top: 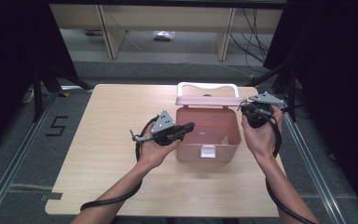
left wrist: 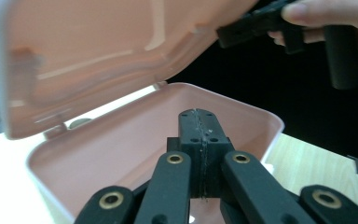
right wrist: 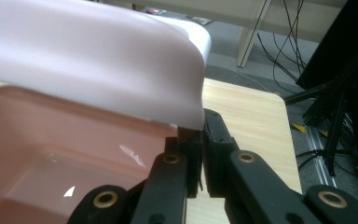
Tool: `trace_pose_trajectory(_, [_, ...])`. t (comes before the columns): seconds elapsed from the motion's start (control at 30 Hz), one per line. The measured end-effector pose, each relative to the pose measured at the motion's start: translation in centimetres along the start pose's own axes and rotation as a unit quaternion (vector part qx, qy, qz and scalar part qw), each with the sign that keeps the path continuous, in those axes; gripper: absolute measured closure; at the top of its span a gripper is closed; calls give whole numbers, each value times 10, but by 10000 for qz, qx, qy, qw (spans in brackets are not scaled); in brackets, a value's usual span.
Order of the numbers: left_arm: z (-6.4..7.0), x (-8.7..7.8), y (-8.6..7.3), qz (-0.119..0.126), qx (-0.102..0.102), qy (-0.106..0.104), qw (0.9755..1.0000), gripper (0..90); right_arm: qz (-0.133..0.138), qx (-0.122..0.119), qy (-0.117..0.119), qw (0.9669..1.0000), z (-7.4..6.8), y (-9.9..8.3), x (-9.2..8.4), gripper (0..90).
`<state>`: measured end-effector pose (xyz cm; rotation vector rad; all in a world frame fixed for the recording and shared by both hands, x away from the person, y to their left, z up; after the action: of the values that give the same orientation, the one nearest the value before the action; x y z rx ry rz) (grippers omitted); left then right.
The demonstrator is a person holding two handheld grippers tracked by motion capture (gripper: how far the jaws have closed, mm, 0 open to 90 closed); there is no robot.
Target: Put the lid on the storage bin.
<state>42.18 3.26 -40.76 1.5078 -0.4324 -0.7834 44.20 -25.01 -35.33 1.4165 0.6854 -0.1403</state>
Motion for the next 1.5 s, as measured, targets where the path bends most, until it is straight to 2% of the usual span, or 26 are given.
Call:
trace_pose_trajectory(0.13, [-5,-2,2,35,-48,44,10000,900,19,-15,-12,10000,-2,-4,0,880])
trace_pose_trajectory(0.17, [-6,-2,3,23,-32,58,10000,900,19,-132,-27,9999,0,-5,-1,880])
trace_pose_trajectory(0.23, [-7,-3,4,59,-67,73,9999,900,43,39,-23,10000,-4,-8,-1,878])
trace_pose_trajectory(0.43, [-9,-5,5,81,-43,88,9999,900,-4,80,51,10000,-3,-17,-4,878])
trace_pose_trajectory(0.5, [-9,-6,5,88,-53,88,9999,900,-55,-13,74,10000,-2,-20,-4,880])
trace_pose_trajectory(0.63, [-9,-6,5,91,-63,105,9999,900,-88,62,110,9999,-3,-25,-4,883])
trace_pose_trajectory(0.73, [-9,-7,4,88,-53,100,9999,900,-197,15,197,9996,0,-29,-5,900])
trace_pose_trajectory(0.77, [-9,-7,4,94,-57,80,9999,900,-194,96,250,9995,-1,-31,-4,900])
trace_pose_trajectory(0.8, [-9,-8,3,69,-31,79,9999,900,-331,50,290,9990,0,-33,-5,900])
trace_pose_trajectory(0.83, [-9,-9,3,65,-39,87,9999,900,-291,71,282,9992,0,-35,-4,900])
trace_pose_trajectory(0.93, [-9,-11,1,44,-7,79,10000,900,-514,177,333,9980,1,-40,-9,900])
trace_pose_trajectory(1.0, [-9,-11,1,31,-1,77,10000,900,-542,132,351,9978,3,-42,-11,900])
trace_pose_trajectory(1.03, [-9,-11,1,26,9,76,10000,900,-536,196,334,9978,3,-43,-13,900])
trace_pose_trajectory(1.07, [-9,-11,1,27,2,83,10000,900,-547,33,315,9980,6,-43,-15,900])
trace_pose_trajectory(1.1, [-9,-11,1,24,6,82,10000,900,-543,239,338,9977,3,-44,-16,900])
trace_pose_trajectory(1.2, [-9,-12,0,-2,10,79,10000,900,-559,208,366,9975,7,-47,-18,900])
trace_pose_trajectory(1.23, [-9,-12,-1,-9,7,79,10000,900,-581,131,379,9975,9,-48,-19,900])
trace_pose_trajectory(1.4, [-8,-12,-6,-84,-3,55,9999,900,-584,219,402,9972,14,-53,-21,900])
trace_pose_trajectory(1.43, [-8,-12,-7,-90,17,40,9999,900,-601,310,351,9971,13,-55,-22,900])
trace_pose_trajectory(1.5, [-7,-13,-9,-129,15,30,9999,900,-613,283,316,9972,15,-58,-22,900])
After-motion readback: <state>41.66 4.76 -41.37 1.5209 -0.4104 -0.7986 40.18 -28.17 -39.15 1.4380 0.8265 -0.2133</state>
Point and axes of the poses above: each handheld gripper's, and its own axes: x roughly forward along the jaws, y roughly out of its top, z roughly to its right, the point moved 1 cm from there along x, roughly forward along the jaws, and after that the axes turned 10 degrees about y, right-handed, at the moved point
